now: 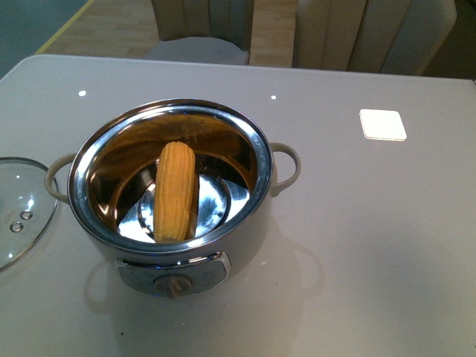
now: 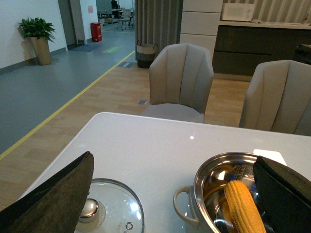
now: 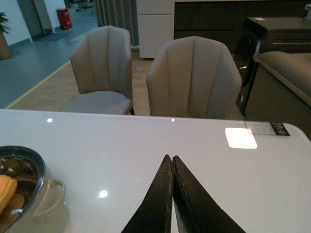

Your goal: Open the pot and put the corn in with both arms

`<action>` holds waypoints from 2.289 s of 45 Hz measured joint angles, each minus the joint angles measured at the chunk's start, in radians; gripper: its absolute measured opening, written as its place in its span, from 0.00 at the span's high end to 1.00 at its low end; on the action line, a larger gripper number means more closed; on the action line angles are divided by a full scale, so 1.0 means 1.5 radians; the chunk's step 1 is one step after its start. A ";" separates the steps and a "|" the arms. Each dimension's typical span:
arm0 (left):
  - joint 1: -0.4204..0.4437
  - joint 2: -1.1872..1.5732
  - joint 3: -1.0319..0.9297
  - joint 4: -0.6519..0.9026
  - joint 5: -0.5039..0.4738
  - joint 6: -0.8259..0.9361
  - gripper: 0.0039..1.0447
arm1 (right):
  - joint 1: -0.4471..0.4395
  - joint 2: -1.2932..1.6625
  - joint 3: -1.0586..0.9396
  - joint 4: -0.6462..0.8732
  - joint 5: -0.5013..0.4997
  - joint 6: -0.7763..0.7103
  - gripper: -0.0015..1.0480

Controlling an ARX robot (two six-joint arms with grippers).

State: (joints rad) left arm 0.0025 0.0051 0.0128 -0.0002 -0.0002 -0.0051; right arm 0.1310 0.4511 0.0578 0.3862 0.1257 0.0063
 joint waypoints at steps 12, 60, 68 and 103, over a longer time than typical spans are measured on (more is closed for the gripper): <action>0.000 0.000 0.000 0.000 0.000 0.000 0.06 | -0.085 -0.087 -0.027 -0.044 -0.083 -0.001 0.98; 0.000 0.000 0.000 0.000 0.000 0.000 0.06 | -0.085 -0.297 -0.026 -0.256 -0.083 -0.001 0.95; 0.000 0.000 0.000 0.000 0.000 0.000 0.06 | -0.085 -0.297 -0.026 -0.256 -0.082 -0.001 0.63; 0.000 0.000 0.000 0.000 0.000 0.000 0.06 | -0.085 -0.297 -0.026 -0.256 -0.082 -0.001 0.08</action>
State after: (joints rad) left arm 0.0025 0.0051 0.0128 -0.0002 -0.0002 -0.0051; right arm 0.0032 0.0059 0.0181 0.0017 0.0021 0.0048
